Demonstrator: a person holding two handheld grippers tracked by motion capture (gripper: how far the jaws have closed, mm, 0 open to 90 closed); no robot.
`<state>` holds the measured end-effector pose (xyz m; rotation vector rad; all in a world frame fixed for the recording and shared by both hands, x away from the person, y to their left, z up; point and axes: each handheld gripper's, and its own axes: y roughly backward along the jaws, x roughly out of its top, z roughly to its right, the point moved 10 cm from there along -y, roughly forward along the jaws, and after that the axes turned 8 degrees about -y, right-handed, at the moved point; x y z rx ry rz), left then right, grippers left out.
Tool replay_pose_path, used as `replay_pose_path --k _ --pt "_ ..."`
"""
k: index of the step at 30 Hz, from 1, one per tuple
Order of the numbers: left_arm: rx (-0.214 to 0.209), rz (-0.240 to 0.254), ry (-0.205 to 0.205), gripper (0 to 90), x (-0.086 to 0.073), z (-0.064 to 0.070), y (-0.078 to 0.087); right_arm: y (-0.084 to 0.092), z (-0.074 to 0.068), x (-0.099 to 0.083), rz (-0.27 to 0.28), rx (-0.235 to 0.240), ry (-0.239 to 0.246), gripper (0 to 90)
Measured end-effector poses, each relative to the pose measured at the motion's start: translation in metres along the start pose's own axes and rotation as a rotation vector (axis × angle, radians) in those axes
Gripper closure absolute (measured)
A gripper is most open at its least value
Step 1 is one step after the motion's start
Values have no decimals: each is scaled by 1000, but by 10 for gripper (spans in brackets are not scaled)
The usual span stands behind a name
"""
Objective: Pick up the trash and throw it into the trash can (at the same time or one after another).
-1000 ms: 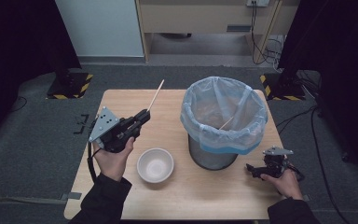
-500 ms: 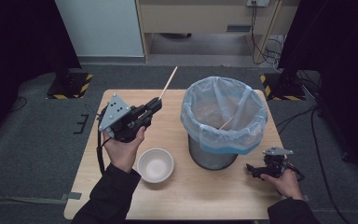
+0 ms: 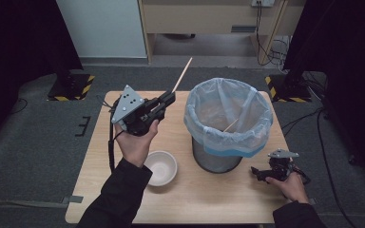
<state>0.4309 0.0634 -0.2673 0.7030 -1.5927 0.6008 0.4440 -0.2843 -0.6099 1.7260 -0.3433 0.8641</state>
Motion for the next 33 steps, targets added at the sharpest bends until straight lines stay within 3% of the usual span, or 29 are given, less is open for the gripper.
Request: replay_pose_path --k 33 --pt "-77 26 -35 852 35 36 -63 0 0 0 3 -1 4 8"
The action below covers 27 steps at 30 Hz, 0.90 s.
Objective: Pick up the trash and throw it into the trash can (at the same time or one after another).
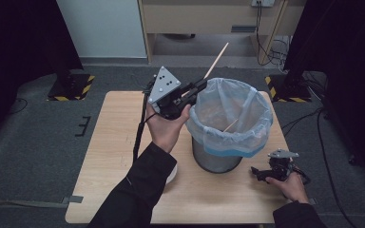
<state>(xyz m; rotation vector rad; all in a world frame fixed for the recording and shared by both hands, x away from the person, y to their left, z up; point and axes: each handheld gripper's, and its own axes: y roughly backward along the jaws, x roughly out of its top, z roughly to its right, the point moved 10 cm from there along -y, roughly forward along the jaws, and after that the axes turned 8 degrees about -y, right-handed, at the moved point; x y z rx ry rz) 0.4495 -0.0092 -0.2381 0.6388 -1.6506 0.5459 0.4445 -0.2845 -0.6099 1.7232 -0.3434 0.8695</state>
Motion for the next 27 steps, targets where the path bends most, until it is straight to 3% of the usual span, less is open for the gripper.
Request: replay_pose_path --k 18,27 --pt "-24 -15 -2 853 1 14 -40 0 0 0 0 0 0 8" --pt "-42 -53 7 851 -11 17 -58 0 -1 0 -1 3 3 8"
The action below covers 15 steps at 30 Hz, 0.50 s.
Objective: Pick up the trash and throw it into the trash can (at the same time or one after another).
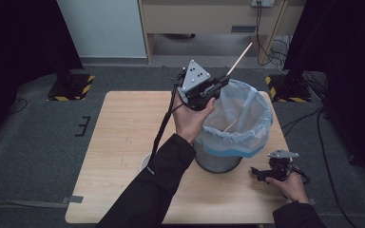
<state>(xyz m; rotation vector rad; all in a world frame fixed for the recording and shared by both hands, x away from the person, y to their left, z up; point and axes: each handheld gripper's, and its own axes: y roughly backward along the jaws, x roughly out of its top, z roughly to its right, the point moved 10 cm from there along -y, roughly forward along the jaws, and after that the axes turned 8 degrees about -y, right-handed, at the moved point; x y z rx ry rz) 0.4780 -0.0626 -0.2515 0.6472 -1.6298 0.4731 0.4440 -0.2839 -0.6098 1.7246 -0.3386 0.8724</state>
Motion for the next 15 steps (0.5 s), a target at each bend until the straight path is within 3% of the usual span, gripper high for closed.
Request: replay_pose_path --k 7,15 --pt "-16 8 -1 737 1 1 5 0 0 0 0 2 6 8" --pt "22 20 18 653 1 -14 41 0 -1 0 1 2 -1 8"
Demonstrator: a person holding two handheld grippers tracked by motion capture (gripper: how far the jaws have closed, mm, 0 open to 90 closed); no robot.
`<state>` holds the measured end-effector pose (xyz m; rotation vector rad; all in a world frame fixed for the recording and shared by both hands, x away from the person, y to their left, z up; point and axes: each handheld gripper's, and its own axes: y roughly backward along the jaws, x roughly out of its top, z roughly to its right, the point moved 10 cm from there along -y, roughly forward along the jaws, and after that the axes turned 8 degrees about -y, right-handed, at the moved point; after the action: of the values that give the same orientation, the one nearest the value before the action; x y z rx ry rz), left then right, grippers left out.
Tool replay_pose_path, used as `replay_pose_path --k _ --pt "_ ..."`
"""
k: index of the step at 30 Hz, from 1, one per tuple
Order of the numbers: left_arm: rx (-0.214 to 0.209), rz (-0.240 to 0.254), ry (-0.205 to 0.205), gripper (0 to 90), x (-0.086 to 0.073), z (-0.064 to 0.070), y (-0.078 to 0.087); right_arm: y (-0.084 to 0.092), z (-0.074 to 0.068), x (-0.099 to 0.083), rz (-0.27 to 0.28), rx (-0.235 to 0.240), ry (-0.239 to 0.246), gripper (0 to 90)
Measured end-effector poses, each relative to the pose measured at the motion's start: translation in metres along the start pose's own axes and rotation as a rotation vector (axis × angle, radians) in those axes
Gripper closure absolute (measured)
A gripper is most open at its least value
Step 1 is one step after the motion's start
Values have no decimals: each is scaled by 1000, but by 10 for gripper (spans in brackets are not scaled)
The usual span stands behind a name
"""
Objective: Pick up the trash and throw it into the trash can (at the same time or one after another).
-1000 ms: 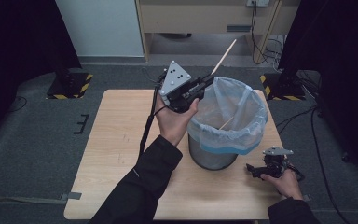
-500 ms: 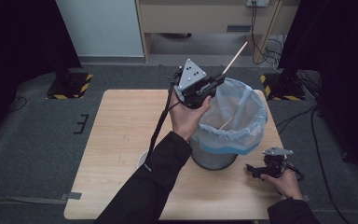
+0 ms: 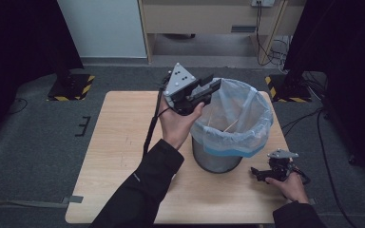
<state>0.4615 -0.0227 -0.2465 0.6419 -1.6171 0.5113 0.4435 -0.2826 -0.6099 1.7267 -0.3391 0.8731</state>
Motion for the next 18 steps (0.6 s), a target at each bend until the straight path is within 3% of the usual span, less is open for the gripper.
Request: replay_pose_path --k 4,8,18 --pt "24 -16 -3 600 -9 -10 19 0 0 0 0 0 2 8" --pt "52 -32 18 557 -24 -19 39 0 0 0 0 0 0 8" --pt "101 -131 34 476 -82 -37 91 0 0 0 -3 0 2 8"
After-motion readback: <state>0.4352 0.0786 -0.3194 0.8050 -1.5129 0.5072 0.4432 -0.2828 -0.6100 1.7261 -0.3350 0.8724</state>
